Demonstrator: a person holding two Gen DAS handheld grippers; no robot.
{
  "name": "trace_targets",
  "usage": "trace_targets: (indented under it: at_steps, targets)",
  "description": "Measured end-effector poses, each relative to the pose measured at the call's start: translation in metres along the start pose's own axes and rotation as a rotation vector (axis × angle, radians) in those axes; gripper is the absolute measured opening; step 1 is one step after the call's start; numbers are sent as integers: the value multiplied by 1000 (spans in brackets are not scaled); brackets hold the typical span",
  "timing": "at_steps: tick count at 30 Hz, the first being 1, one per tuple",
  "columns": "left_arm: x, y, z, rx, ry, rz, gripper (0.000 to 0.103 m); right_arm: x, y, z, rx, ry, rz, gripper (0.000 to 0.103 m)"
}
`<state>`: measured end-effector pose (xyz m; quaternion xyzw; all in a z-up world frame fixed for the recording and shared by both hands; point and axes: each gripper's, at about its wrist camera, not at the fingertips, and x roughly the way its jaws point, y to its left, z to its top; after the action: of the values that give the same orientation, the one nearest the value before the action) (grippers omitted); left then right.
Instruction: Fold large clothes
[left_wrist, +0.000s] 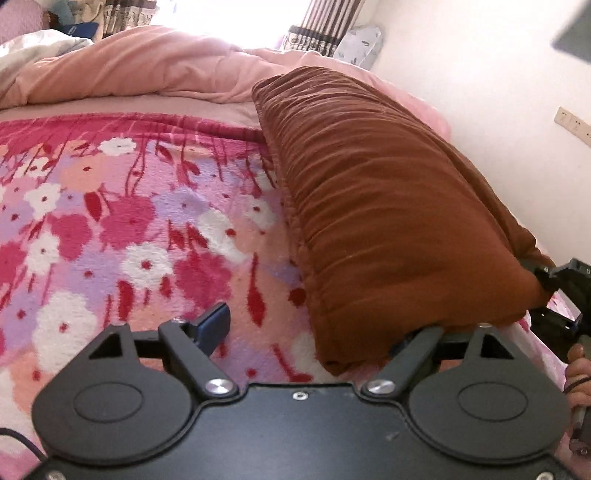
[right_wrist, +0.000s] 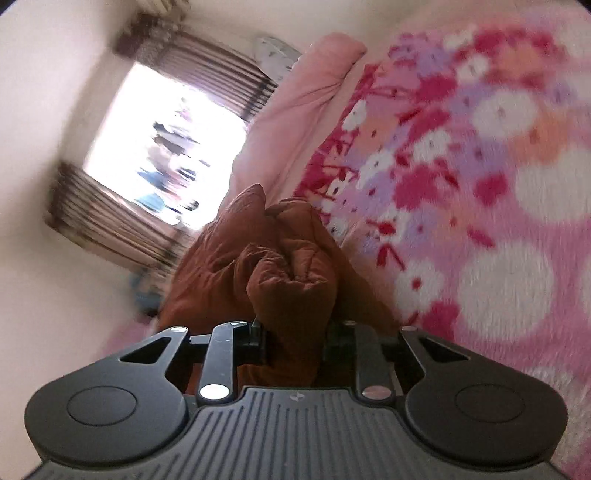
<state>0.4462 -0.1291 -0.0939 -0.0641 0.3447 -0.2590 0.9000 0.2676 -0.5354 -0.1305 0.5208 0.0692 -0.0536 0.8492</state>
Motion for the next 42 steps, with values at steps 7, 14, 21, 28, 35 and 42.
trace_targets:
  at_steps: [7, 14, 21, 28, 35, 42]
  targets:
    - [-52, 9, -2, 50, 14, -3, 84, -15, 30, 19, -100, 31, -39, 67]
    - [-91, 6, 34, -23, -112, -101, 84, -60, 89, 24, -395, -88, -112, 66]
    - [-48, -33, 52, -30, -68, -207, 83, -30, 141, -6, -672, -49, -151, 22]
    - [-3, -44, 33, 23, -12, -138, 92, -4, 100, -18, -633, 43, -268, 0]
    - [-1, -30, 35, -11, 5, -167, 96, -4, 84, -23, -619, 63, -235, 0]
    - [-9, 10, 89, -71, -74, -140, 96, -17, 118, 21, -595, 113, -71, 54]
